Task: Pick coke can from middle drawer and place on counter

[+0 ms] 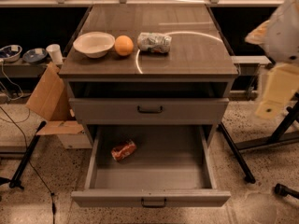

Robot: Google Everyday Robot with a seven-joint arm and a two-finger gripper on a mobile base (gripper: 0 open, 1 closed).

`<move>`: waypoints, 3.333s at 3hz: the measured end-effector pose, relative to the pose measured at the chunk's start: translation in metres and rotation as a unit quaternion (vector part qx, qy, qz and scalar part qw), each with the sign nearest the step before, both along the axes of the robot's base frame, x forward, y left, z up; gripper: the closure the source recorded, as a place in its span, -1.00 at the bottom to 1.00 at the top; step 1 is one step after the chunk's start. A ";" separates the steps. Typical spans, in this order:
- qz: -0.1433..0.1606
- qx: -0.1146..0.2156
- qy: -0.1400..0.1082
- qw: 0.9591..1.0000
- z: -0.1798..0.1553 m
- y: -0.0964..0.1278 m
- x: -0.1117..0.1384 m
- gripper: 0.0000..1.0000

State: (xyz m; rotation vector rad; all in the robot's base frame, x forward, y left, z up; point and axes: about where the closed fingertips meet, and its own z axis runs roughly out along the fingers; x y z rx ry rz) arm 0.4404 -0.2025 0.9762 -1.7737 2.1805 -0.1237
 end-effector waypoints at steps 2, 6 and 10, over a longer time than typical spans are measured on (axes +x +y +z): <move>0.158 -0.052 0.017 0.986 -0.054 0.080 0.002 -1.00; 0.389 -0.178 0.037 0.903 -0.198 0.242 0.028 -1.00; 0.472 -0.150 0.009 0.869 -0.268 0.314 0.073 -1.00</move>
Offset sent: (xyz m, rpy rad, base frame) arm 0.0004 0.1355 -0.1138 -0.1858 0.0965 0.5808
